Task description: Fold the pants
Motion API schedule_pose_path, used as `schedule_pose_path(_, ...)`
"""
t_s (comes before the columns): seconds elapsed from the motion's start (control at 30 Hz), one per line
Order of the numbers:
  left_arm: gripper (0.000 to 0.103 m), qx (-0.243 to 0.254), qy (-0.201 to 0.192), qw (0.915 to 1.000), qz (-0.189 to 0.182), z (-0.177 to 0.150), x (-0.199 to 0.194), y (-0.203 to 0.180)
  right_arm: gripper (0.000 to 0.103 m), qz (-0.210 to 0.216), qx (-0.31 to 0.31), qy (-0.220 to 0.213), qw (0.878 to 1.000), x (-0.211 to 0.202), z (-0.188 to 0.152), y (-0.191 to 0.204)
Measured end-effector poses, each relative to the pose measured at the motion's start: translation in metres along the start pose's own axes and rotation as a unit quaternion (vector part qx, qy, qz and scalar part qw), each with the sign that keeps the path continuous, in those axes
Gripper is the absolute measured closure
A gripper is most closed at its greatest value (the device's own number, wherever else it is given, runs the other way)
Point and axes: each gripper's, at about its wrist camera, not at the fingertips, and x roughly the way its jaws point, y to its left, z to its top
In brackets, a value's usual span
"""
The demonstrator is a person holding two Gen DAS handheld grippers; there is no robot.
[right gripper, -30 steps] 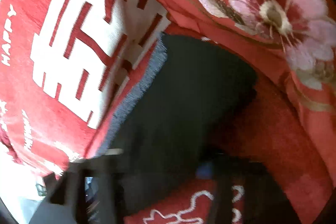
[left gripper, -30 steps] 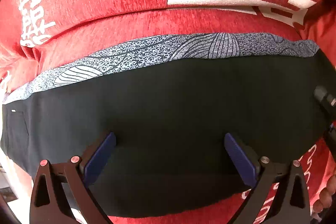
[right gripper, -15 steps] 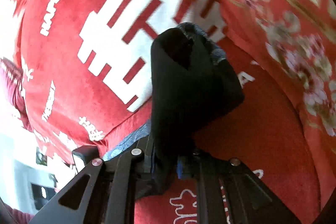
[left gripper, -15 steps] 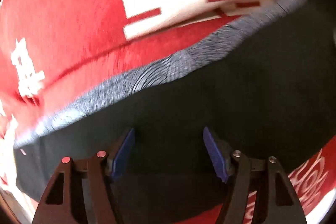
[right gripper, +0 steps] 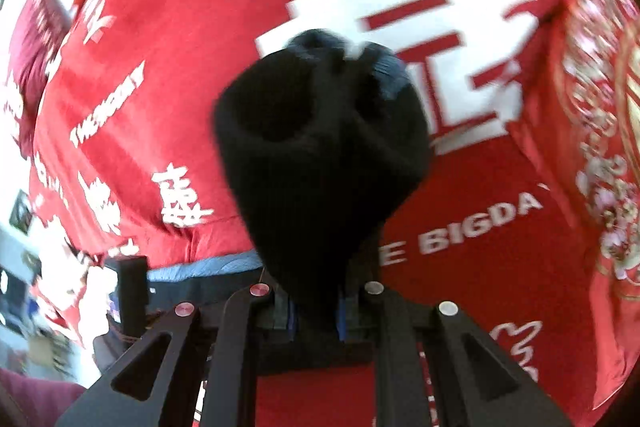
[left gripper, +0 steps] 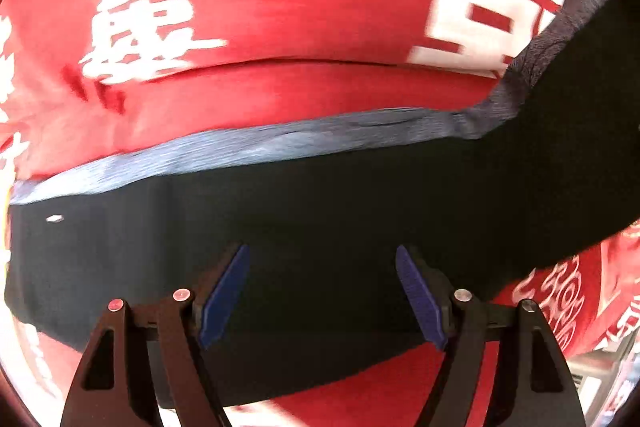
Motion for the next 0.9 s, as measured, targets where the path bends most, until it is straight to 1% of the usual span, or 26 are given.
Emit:
schedule_pose_path(0.03,0.026,-0.003,0.000,1.0000,0.002,-0.004,-0.007,0.006,0.087,-0.004,-0.016,0.004,1.000,0.006,-0.003,0.019)
schedule_pose_path(0.07,0.026,-0.007,0.001,1.0000,0.005,-0.008,-0.012,0.021,0.087,-0.008,-0.035,0.009,0.999,0.015,-0.007,0.040)
schedule_pose_path(0.13,0.026,-0.019,-0.003,0.9997,0.013,-0.017,-0.021,0.063,0.087,-0.023,-0.087,0.029,0.996,0.035,-0.024,0.085)
schedule_pose_path(0.17,0.026,-0.024,-0.003,0.9995,0.019,-0.022,-0.023,0.079,0.085,-0.033,-0.116,0.041,0.992,0.047,-0.035,0.105)
schedule_pose_path(0.2,0.026,-0.032,0.001,0.9991,0.028,-0.030,-0.024,0.103,0.083,-0.050,-0.153,0.055,0.985,0.065,-0.052,0.128)
schedule_pose_path(0.23,0.026,-0.042,0.008,0.9984,0.037,-0.035,-0.022,0.120,0.081,-0.065,-0.179,0.067,0.979,0.080,-0.066,0.143)
schedule_pose_path(0.27,0.026,-0.053,0.017,0.9974,0.045,-0.040,-0.020,0.137,0.079,-0.085,-0.209,0.086,0.970,0.101,-0.084,0.159)
schedule_pose_path(0.3,0.026,-0.062,0.022,0.9966,0.049,-0.046,-0.020,0.145,0.076,-0.113,-0.244,0.113,0.956,0.129,-0.107,0.175)
schedule_pose_path(0.37,0.026,-0.073,0.028,0.9953,0.057,-0.056,-0.018,0.168,0.074,-0.169,-0.299,0.144,0.928,0.161,-0.140,0.191)
schedule_pose_path(0.4,0.026,-0.075,0.028,0.9950,0.060,-0.058,-0.016,0.175,0.073,-0.211,-0.346,0.149,0.902,0.172,-0.160,0.201)
schedule_pose_path(0.43,0.026,-0.077,0.029,0.9948,0.060,-0.060,-0.017,0.181,0.068,-0.230,-0.374,0.142,0.887,0.173,-0.169,0.207)
schedule_pose_path(0.47,0.026,-0.079,0.030,0.9947,0.058,-0.062,-0.018,0.185,0.062,-0.231,-0.405,0.132,0.875,0.165,-0.179,0.216)
schedule_pose_path(0.5,0.026,-0.081,0.031,0.9948,0.054,-0.062,-0.018,0.188,0.052,-0.211,-0.408,0.129,0.879,0.156,-0.183,0.218)
schedule_pose_path(0.53,0.026,-0.081,0.032,0.9950,0.048,-0.064,-0.020,0.185,0.047,-0.179,-0.399,0.132,0.890,0.143,-0.183,0.218)
schedule_pose_path(0.57,0.026,-0.082,0.032,0.9954,0.038,-0.067,-0.025,0.178,0.047,-0.153,-0.385,0.138,0.900,0.134,-0.181,0.217)
schedule_pose_path(0.6,0.026,-0.083,0.031,0.9956,0.029,-0.066,-0.027,0.176,0.047,-0.112,-0.351,0.149,0.918,0.124,-0.175,0.214)
schedule_pose_path(0.63,0.026,-0.083,0.030,0.9960,0.014,-0.062,-0.025,0.173,0.047,-0.080,-0.305,0.158,0.936,0.115,-0.166,0.202)
schedule_pose_path(0.67,0.026,-0.080,0.030,0.9963,-0.009,-0.057,-0.025,0.165,0.047,-0.053,-0.245,0.164,0.954,0.108,-0.156,0.188)
schedule_pose_path(0.7,0.026,-0.077,0.031,0.9962,-0.025,-0.051,-0.024,0.157,0.047,-0.024,-0.167,0.170,0.971,0.103,-0.145,0.167)
schedule_pose_path(0.73,0.026,-0.074,0.034,0.9956,-0.046,-0.049,-0.027,0.143,0.047,0.003,-0.095,0.173,0.980,0.101,-0.137,0.148)
schedule_pose_path(0.77,0.026,-0.071,0.037,0.9944,-0.069,-0.043,-0.025,0.132,0.047,0.033,-0.003,0.175,0.984,0.102,-0.128,0.118)
schedule_pose_path(0.8,0.026,-0.070,0.038,0.9934,-0.083,-0.040,-0.024,0.125,0.047,0.058,0.066,0.178,0.980,0.105,-0.124,0.095)
schedule_pose_path(0.83,0.026,-0.069,0.039,0.9920,-0.098,-0.035,-0.022,0.116,0.047,0.074,0.106,0.179,0.975,0.108,-0.124,0.087)
schedule_pose_path(0.9,0.026,-0.067,0.042,0.9895,-0.121,-0.027,-0.019,0.098,0.047,0.120,0.197,0.172,0.958,0.115,-0.125,0.056)
